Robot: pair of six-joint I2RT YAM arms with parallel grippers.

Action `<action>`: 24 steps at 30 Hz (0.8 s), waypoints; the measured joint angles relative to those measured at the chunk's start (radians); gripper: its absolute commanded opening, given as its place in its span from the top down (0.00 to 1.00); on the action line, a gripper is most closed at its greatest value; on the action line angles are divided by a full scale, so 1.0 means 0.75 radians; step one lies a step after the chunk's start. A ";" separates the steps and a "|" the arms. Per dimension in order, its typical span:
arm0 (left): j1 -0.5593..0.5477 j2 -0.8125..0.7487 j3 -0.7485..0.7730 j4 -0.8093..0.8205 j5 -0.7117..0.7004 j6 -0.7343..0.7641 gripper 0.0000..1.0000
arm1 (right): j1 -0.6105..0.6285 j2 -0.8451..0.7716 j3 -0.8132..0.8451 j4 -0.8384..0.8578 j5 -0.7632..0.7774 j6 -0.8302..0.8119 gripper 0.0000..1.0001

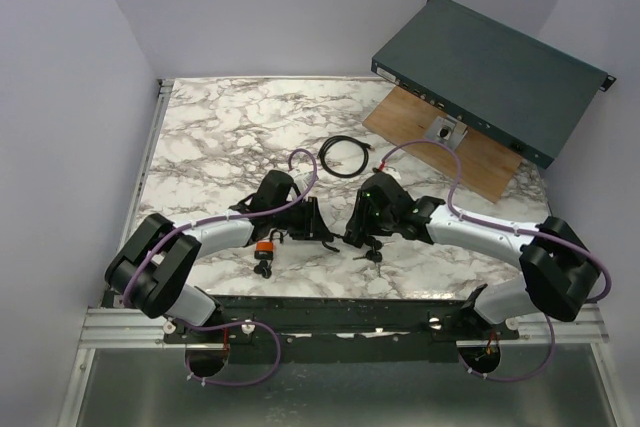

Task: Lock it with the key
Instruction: Pick up the lock from the center of the board.

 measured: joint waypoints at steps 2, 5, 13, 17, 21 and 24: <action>0.000 0.000 0.000 0.003 0.006 -0.001 0.79 | 0.000 -0.007 0.001 0.000 0.000 -0.003 0.96; 0.000 0.000 0.000 0.003 0.017 -0.012 0.84 | 0.000 -0.016 0.001 -0.001 -0.001 -0.006 0.96; -0.004 -0.032 0.009 -0.013 0.040 -0.040 1.00 | 0.000 -0.074 0.000 -0.022 0.001 -0.012 0.96; -0.005 -0.101 0.049 -0.101 0.036 -0.036 1.00 | -0.002 -0.125 0.003 -0.026 0.002 -0.016 0.85; -0.005 -0.212 0.124 -0.255 -0.006 -0.005 1.00 | -0.002 -0.193 0.030 -0.026 0.001 -0.047 0.54; -0.003 -0.330 0.248 -0.433 -0.063 0.048 1.00 | -0.004 -0.255 0.092 -0.025 0.002 -0.109 0.34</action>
